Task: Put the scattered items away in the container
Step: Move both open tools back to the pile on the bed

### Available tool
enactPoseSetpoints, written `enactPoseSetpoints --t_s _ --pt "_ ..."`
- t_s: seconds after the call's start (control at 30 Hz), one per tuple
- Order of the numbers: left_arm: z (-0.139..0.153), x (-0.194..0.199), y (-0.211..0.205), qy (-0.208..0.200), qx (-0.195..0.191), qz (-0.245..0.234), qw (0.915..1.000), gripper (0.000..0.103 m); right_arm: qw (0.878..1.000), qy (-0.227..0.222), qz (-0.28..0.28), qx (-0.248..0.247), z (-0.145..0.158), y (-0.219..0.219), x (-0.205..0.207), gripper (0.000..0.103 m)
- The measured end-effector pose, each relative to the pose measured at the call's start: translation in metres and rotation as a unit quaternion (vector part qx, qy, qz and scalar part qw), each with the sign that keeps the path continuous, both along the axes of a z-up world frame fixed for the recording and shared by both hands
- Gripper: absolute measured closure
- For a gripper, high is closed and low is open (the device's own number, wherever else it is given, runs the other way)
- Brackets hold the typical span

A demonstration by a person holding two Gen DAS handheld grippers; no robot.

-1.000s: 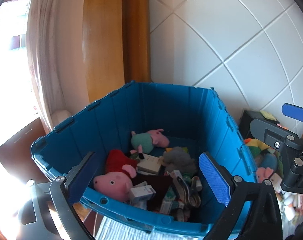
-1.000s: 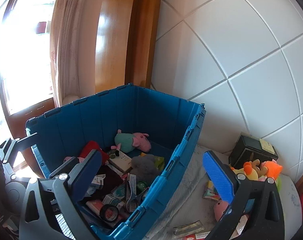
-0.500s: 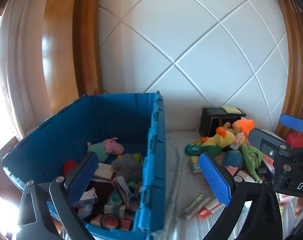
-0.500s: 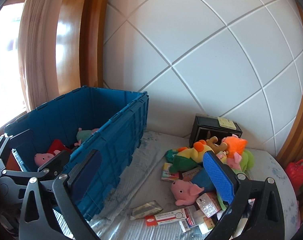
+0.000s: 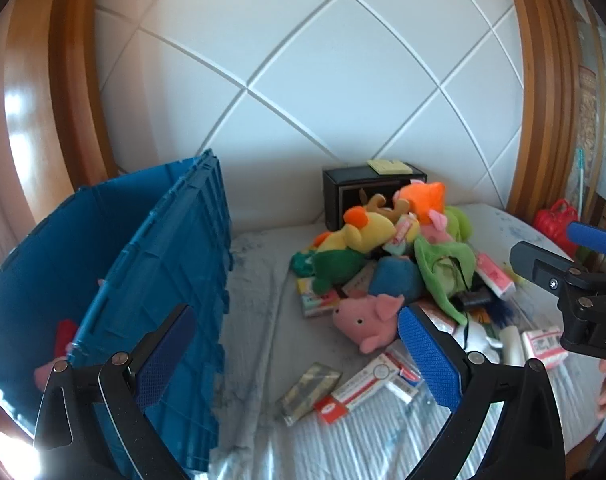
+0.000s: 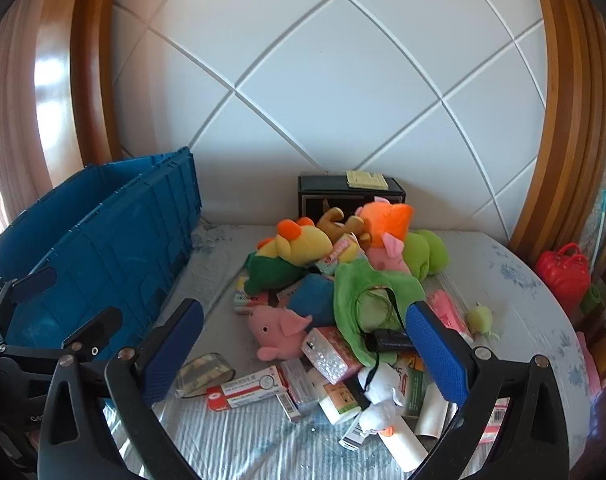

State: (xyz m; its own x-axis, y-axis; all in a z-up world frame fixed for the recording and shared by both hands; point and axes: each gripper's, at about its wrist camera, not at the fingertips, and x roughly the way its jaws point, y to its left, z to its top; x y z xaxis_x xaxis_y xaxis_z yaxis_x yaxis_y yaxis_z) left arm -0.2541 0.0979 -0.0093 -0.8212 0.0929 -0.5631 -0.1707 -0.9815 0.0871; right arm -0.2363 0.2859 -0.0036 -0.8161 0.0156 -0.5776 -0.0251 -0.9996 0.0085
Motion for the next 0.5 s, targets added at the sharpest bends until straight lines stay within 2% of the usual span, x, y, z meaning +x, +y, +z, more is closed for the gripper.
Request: enactPoseSetpoints --t_s 0.27,0.5 --pt "-0.088 -0.029 0.030 -0.099 -0.024 -0.028 0.9944 0.001 0.992 -0.111 -0.051 -0.018 -0.087 0.052 -0.016 0.000" --pt "-0.166 -0.047 0.022 -0.179 -0.046 -0.019 0.9826 0.004 0.980 -0.189 -0.048 -0.043 -0.156 0.052 -0.022 0.000"
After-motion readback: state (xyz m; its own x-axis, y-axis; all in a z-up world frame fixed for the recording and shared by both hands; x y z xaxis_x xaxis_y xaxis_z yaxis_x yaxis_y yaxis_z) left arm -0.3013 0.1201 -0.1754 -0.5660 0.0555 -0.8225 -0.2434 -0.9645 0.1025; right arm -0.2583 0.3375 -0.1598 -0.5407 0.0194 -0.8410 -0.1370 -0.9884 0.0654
